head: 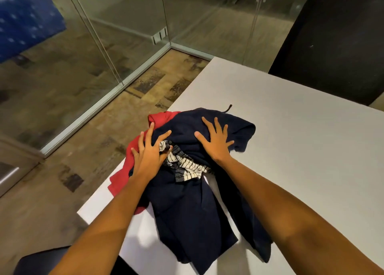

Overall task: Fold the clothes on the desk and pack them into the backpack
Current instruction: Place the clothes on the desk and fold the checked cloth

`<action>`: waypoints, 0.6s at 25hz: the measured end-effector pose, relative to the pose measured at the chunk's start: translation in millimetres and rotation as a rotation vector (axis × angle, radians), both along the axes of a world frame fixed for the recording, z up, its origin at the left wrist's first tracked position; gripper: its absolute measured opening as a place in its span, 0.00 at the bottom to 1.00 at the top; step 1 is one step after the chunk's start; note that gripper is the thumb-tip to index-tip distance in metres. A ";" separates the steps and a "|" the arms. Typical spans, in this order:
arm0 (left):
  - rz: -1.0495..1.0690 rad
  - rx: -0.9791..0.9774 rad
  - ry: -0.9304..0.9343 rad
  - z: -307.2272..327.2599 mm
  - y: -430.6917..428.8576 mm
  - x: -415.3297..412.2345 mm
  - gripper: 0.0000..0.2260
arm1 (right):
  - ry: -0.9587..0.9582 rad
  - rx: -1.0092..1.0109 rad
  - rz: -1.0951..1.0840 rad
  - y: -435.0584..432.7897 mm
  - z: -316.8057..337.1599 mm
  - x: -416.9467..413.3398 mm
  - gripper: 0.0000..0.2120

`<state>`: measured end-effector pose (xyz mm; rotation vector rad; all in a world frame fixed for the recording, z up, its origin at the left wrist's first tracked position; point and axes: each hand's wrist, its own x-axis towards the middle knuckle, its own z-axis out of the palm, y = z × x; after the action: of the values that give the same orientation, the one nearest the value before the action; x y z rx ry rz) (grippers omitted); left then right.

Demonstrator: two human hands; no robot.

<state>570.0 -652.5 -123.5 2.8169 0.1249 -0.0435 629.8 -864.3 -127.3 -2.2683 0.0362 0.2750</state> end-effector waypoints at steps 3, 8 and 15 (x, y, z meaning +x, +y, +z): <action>0.065 -0.131 -0.011 10.7 -0.2 2.5 0.25 | -0.132 0.160 0.041 -10.5 2.0 5.5 0.24; -0.019 -0.113 -0.111 10.3 -22.4 -45.0 0.24 | -0.364 0.037 -0.033 -45.8 -31.3 -87.7 0.26; -0.030 0.034 -0.084 -10.9 -24.9 -41.8 0.27 | -0.190 -0.476 0.040 -34.3 -74.8 -142.1 0.28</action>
<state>528.2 -677.4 -134.4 2.8498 0.0647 0.0712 487.7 -898.6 -202.1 -2.7614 -0.0487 0.0724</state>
